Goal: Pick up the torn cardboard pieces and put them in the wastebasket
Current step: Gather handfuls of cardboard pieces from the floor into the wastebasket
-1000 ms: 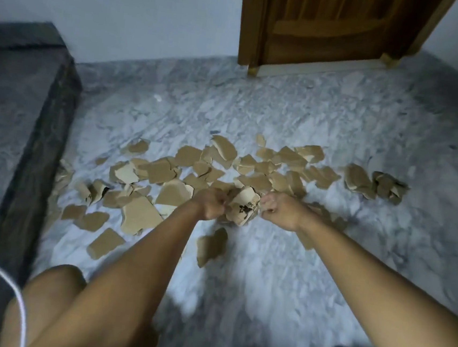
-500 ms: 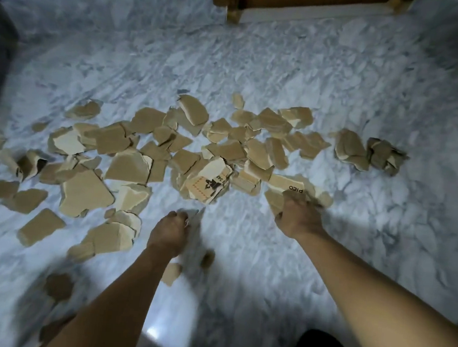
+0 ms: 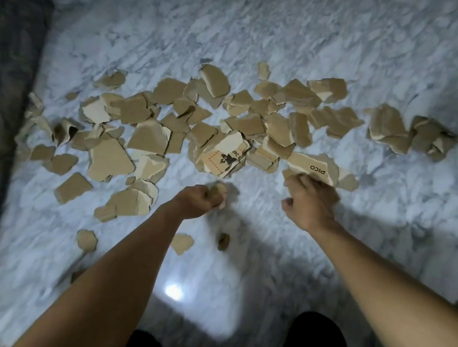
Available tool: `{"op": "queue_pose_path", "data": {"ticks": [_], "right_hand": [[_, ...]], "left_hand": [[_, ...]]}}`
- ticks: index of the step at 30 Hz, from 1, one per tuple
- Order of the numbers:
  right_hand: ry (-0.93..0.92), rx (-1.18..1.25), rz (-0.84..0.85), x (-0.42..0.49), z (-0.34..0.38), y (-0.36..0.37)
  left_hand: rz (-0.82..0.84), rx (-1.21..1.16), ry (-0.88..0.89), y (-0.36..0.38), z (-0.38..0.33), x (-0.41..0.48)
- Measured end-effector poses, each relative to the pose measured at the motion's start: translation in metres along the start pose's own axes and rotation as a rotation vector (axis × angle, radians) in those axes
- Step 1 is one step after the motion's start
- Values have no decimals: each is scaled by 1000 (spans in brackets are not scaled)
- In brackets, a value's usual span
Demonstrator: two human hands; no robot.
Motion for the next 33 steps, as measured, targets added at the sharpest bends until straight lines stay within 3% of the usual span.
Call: {"op": "queue_pose_path", "data": {"ticks": [3, 6, 8, 10, 12, 15, 18, 24, 29, 33], "right_hand": [[-320, 8, 418, -15, 62, 11], [-493, -130, 555, -25, 104, 47], [-559, -167, 565, -31, 115, 69], [-533, -144, 548, -32, 120, 75], [-475, -159, 579, -28, 121, 78], [-423, -179, 616, -23, 124, 76], [-340, -145, 638, -20, 126, 75], [-322, -45, 648, -22, 136, 74], [-354, 22, 702, -32, 194, 59], [-467, -11, 846, -55, 263, 75]], "left_hand": [[140, 44, -48, -5, 23, -18], [231, 226, -80, 2, 50, -34], [188, 322, -63, 12, 64, -42], [129, 385, -38, 22, 74, -49], [213, 435, 29, 26, 71, -58], [172, 379, 176, 27, 75, -58], [126, 197, 24, 27, 80, -61], [65, 112, -13, 26, 94, -67], [-121, -65, -57, -26, 121, -85], [-124, 58, -246, -64, 187, -124]]}}
Point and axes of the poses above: each hand's wrist, its own x-axis towards the middle knuckle, its own y-axis out of the palm, z = x × y, the point moved 2 cm from there along x, towards the middle knuckle, and after that the axes turned 10 degrees about y, right-handed, at the moved point
